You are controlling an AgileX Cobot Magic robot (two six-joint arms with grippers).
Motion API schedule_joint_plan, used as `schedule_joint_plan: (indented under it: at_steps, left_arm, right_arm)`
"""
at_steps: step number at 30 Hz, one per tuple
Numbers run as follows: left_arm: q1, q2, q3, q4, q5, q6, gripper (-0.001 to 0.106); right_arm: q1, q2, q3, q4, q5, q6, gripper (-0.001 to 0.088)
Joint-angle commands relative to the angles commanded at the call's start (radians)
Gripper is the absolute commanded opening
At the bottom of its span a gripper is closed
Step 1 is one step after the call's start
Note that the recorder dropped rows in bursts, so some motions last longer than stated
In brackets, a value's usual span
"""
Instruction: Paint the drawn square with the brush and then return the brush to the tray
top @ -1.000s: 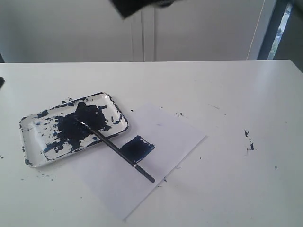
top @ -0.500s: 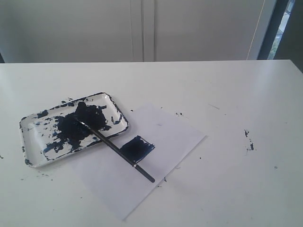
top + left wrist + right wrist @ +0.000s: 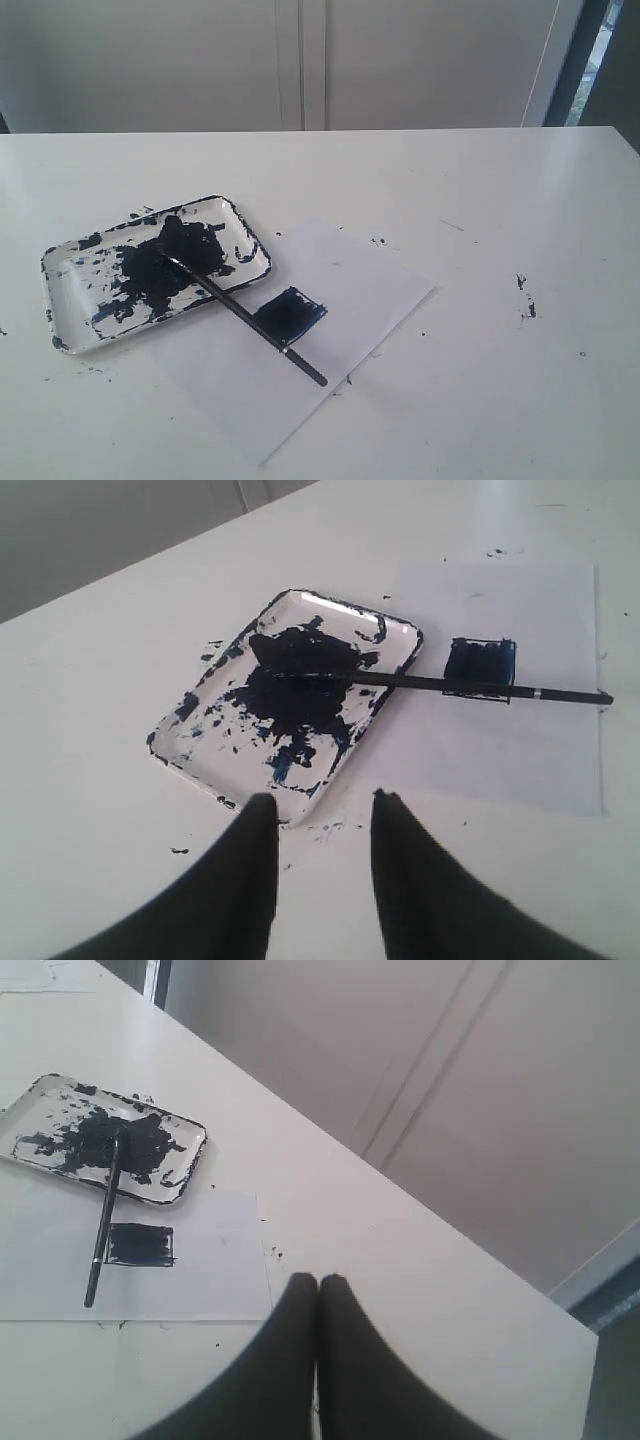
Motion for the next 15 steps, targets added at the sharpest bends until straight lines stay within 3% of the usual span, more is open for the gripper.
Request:
schedule_joint_plan:
  at_steps: [2, 4, 13, 15]
  left_arm:
    - [0.000, 0.000, 0.054, 0.003, -0.060, -0.002, 0.037]
    - [0.000, 0.000, 0.111, 0.036, -0.091, -0.044, 0.037]
    - [0.000, 0.000, 0.236, 0.156, -0.182, -0.206, 0.037]
    - [0.000, 0.000, 0.253, 0.160, -0.180, -0.218, 0.037]
  right_arm:
    - [0.000, 0.038, 0.130, 0.004, -0.167, 0.002, 0.0000]
    - [0.000, 0.091, 0.247, 0.007, -0.254, 0.000, 0.0000]
    - [0.000, 0.197, 0.537, 0.012, -0.516, 0.005, 0.0000]
    - [0.000, 0.199, 0.611, 0.017, -0.564, 0.062, 0.0000]
